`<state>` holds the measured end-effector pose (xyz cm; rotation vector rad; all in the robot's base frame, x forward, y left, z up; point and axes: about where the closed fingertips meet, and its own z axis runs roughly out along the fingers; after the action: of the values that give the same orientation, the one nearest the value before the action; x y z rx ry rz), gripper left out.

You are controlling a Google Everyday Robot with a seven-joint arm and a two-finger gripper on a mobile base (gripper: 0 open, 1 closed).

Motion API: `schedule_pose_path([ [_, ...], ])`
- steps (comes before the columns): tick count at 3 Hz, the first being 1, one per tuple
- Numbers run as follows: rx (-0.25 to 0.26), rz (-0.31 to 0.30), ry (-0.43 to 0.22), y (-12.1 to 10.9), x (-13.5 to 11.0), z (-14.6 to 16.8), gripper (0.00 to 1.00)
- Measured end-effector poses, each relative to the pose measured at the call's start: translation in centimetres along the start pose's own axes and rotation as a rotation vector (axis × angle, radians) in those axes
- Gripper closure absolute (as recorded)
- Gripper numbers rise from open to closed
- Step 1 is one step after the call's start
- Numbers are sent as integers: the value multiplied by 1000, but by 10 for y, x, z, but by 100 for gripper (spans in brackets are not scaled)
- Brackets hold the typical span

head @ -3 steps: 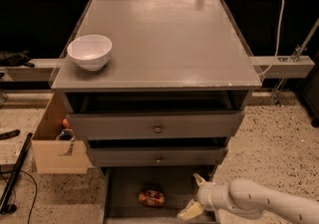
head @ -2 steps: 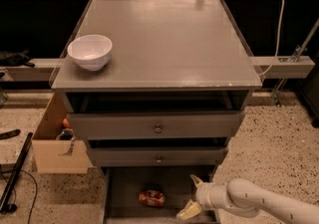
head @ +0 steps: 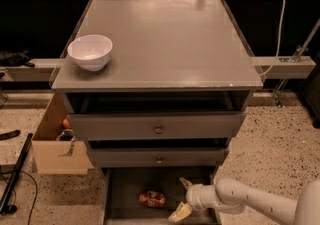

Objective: Pick coke can from bottom drawer and place on counter

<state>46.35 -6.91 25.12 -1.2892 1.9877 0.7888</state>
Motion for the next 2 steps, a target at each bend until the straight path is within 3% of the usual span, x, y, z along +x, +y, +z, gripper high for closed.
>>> schedule_pose_path([
  [1, -52, -13, -11, 12, -10, 36, 0],
  [2, -52, -13, -11, 12, -10, 36, 0],
])
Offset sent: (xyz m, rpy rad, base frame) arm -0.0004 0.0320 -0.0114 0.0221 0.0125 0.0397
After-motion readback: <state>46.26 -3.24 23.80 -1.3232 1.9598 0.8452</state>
